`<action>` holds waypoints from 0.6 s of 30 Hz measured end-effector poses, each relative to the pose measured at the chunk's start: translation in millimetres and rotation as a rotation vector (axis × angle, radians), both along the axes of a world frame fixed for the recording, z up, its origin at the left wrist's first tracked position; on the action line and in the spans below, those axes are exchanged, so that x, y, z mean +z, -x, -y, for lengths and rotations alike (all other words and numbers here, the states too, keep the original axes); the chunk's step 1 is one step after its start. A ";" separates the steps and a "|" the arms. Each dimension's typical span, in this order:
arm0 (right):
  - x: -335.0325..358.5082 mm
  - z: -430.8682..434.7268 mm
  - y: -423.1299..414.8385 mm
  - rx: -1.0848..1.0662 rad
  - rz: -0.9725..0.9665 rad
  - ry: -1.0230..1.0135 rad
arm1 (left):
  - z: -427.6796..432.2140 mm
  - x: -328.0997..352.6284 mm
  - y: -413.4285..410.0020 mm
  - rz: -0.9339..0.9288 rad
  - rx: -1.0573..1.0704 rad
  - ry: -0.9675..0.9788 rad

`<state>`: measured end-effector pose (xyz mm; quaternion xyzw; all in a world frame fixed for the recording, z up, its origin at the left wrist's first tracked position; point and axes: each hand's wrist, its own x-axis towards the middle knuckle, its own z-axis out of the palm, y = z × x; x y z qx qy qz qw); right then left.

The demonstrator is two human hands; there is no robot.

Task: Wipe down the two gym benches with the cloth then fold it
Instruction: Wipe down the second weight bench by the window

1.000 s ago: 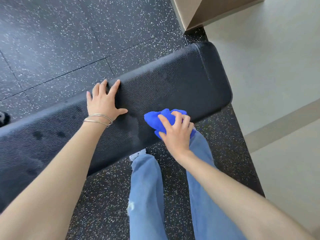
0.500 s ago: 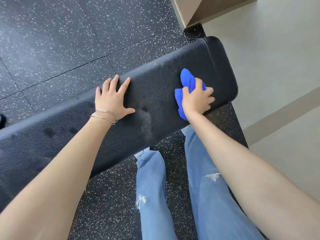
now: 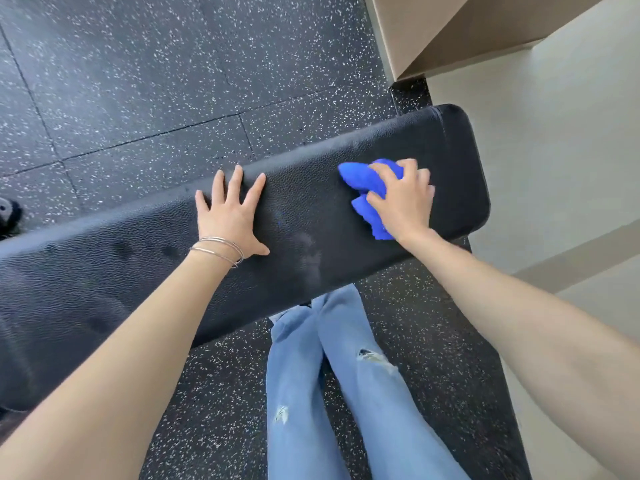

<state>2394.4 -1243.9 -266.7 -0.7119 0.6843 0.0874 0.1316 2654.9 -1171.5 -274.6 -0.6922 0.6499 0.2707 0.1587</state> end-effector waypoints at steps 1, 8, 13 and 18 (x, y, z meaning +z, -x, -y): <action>-4.1 15.1 4.3 -0.229 0.032 0.024 | -0.5 -1.6 1.5 0.003 0.010 -0.002; -14.6 13.0 -64.7 -0.326 -0.043 0.089 | -2.5 -8.2 2.6 0.016 0.054 0.030; -8.8 2.1 -61.8 0.227 -0.050 -0.017 | -1.8 -3.8 6.0 0.070 0.103 -0.014; 6.8 61.7 3.9 0.838 -0.119 -0.070 | 1.2 -1.9 9.3 0.116 0.099 -0.071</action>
